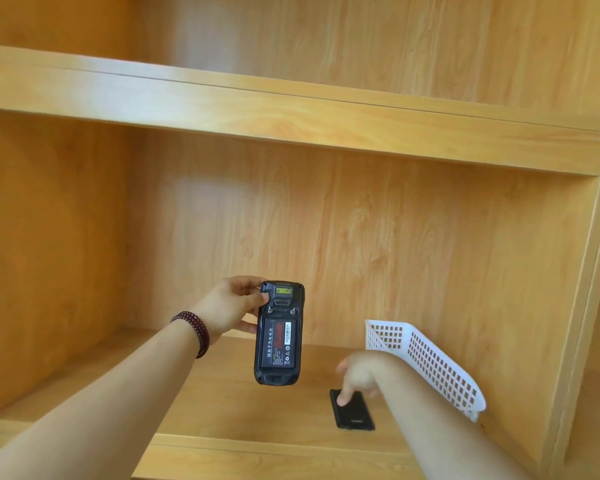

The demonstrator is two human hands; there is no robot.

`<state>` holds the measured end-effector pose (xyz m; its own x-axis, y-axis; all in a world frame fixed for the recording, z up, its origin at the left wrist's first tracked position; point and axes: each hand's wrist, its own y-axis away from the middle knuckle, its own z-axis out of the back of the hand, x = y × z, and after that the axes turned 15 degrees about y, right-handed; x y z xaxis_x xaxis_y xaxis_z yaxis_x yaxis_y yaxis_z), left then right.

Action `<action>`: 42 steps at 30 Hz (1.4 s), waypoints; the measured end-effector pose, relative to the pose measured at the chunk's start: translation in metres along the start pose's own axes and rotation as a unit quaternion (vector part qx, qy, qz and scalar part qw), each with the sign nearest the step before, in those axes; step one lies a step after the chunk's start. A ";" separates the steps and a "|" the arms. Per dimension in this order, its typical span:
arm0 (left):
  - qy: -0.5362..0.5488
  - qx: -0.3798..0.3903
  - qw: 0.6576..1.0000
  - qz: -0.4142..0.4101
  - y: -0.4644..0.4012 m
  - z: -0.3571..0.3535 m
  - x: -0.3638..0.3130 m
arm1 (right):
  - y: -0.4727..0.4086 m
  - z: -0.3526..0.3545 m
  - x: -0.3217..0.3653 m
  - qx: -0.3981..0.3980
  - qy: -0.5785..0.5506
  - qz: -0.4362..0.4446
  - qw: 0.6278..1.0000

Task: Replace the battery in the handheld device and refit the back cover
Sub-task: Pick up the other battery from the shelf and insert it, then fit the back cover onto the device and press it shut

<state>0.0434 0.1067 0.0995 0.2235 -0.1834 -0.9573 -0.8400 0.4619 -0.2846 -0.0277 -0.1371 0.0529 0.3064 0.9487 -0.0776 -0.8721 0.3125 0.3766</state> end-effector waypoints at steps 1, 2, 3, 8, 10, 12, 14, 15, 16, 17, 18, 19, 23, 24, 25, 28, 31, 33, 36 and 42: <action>-0.001 0.000 1.000 0.000 0.000 0.002 0.000 | -0.003 0.003 -0.003 0.013 0.002 0.005 1.000; -0.003 0.001 1.000 0.000 -0.001 0.003 0.000 | -0.005 0.006 -0.005 0.023 0.016 0.005 1.000; -0.005 0.002 1.000 0.001 -0.001 0.004 0.000 | -0.005 0.006 -0.006 0.035 0.048 0.002 0.998; -0.006 -0.001 1.000 0.007 -0.009 0.001 0.005 | -0.003 -0.003 -0.008 0.041 0.112 -0.009 0.993; -0.007 0.001 1.000 0.010 -0.012 -0.003 0.006 | -0.003 -0.005 -0.012 0.036 0.093 -0.012 0.995; -0.005 0.004 1.000 0.010 -0.014 -0.009 0.007 | -0.002 -0.007 -0.018 0.017 0.065 -0.010 0.998; -0.005 0.006 1.000 0.009 -0.015 -0.013 0.009 | -0.001 -0.011 -0.022 -0.022 0.024 -0.003 0.999; -0.005 0.007 1.000 0.008 -0.016 -0.015 0.009 | -0.001 -0.014 -0.024 -0.039 -0.013 0.005 0.999; -0.006 0.007 1.000 0.008 -0.015 -0.017 0.010 | 0.000 -0.016 -0.025 -0.055 -0.059 0.015 0.997; -0.008 0.007 1.000 0.008 -0.015 -0.019 0.010 | 0.002 -0.018 -0.027 -0.070 -0.107 0.026 0.991; -0.010 0.007 1.000 0.007 -0.014 -0.021 0.009 | 0.004 -0.018 -0.028 -0.092 -0.144 0.039 0.985; -0.011 0.007 1.000 0.006 -0.013 -0.022 0.008 | 0.008 -0.016 -0.029 -0.116 -0.175 0.053 0.976; -0.009 0.014 1.000 0.003 -0.010 -0.028 0.003 | 0.042 0.012 -0.034 -0.199 -0.391 0.137 0.888; -0.010 0.016 1.000 0.002 -0.009 -0.029 0.002 | 0.055 0.023 -0.034 -0.221 -0.433 0.155 0.860; -0.011 0.018 1.000 0.001 -0.008 -0.031 0.001 | 0.068 0.035 -0.033 -0.243 -0.458 0.169 0.838; -0.008 0.024 1.000 -0.007 -0.004 -0.038 -0.006 | 0.103 0.063 -0.030 -0.282 -0.481 0.222 0.800; -0.004 0.027 1.000 -0.014 -0.001 -0.043 -0.013 | 0.124 0.075 -0.024 -0.291 -0.489 0.271 0.776; -0.003 0.033 0.999 -0.017 0.002 -0.046 -0.017 | 0.131 0.073 -0.018 -0.288 -0.475 0.291 0.779; -0.010 0.043 0.999 -0.021 0.008 -0.053 -0.024 | 0.132 0.066 -0.010 -0.288 -0.458 0.298 0.786; -0.014 0.043 0.999 -0.028 0.017 -0.062 -0.031 | 0.124 0.047 0.000 -0.296 -0.426 0.279 0.808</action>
<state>-0.0085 0.0670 0.1274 0.2836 -0.1864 -0.9407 -0.7804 0.5252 -0.3393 -0.1178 -0.1005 0.1433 -0.2654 0.6511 0.7111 -0.9177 0.0556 -0.3934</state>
